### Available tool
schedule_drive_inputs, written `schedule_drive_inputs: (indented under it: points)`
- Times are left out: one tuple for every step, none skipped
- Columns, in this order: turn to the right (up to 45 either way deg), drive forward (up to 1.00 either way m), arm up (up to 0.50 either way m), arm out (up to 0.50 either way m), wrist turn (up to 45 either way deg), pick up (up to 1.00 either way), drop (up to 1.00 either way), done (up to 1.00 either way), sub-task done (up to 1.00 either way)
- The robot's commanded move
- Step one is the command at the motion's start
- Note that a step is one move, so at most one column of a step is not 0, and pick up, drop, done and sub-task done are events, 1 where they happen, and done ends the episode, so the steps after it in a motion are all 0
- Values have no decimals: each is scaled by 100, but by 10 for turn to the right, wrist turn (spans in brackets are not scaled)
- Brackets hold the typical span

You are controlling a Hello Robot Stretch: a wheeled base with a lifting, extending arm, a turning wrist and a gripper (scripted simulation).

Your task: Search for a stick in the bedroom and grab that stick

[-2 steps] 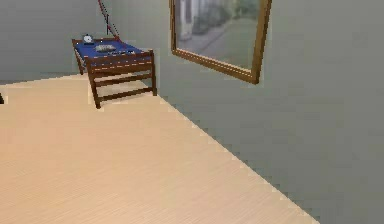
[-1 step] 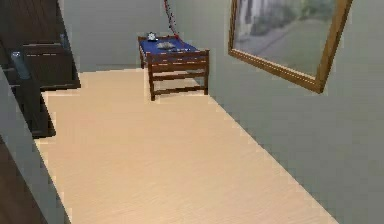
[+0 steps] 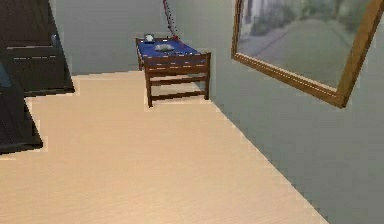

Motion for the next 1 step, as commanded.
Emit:
schedule_drive_inputs:
  points:
    - [-60,0,0,0,0,0,0,0,0]
